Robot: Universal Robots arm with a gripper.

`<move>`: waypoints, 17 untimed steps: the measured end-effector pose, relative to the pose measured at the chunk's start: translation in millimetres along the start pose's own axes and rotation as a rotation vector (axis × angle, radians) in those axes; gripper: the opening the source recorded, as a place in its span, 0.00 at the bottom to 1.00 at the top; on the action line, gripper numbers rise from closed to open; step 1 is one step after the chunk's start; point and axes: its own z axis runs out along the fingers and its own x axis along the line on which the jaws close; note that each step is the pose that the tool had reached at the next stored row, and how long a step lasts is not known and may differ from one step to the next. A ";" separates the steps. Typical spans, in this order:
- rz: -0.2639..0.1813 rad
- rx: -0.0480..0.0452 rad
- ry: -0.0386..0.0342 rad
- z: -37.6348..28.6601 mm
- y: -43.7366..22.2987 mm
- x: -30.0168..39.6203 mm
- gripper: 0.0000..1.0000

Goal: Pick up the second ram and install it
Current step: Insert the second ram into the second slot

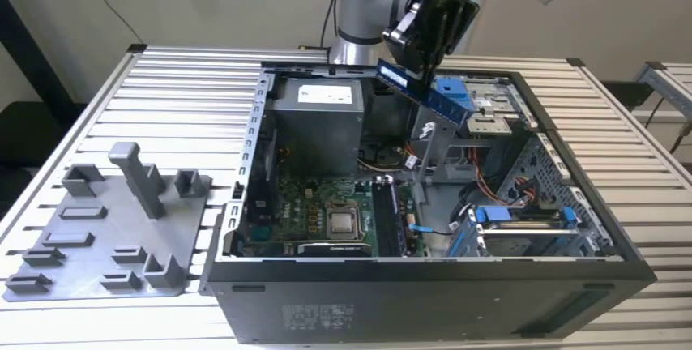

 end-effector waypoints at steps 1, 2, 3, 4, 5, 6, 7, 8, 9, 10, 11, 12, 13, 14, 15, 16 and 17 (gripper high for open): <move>0.012 0.0001 0.0003 0.1 0.0 0.0 0.14; 0.025 0.0003 0.0004 0.2 0.0 0.0 0.14; 0.037 0.0006 0.0003 0.4 0.0 0.0 0.14; 0.049 0.0010 0.0002 0.5 0.0 -0.1 0.14; 0.061 0.0013 0.0002 0.5 -0.1 -0.1 0.14; 0.074 0.0017 0.0002 0.6 0.0 0.0 0.14; 0.087 0.0019 0.0000 0.8 0.0 0.0 0.14; 0.100 0.0024 0.0001 0.8 0.0 0.0 0.14; 0.114 0.0029 0.0001 0.9 0.0 -0.1 0.14; 0.131 0.0033 0.0001 1.0 0.0 0.0 0.14; 0.149 0.0037 -0.0001 1.1 0.0 0.0 0.14; 0.166 0.0042 -0.0002 1.2 0.0 0.0 0.14; 0.184 0.0046 -0.0002 1.3 0.0 0.0 0.14; 0.201 0.0051 -0.0003 1.4 0.0 0.0 0.14; 0.236 0.0060 -0.0005 1.6 0.0 0.0 0.14; 0.254 0.0065 -0.0005 1.6 0.0 0.0 0.14; 0.272 0.0070 -0.0005 1.7 0.0 0.0 0.14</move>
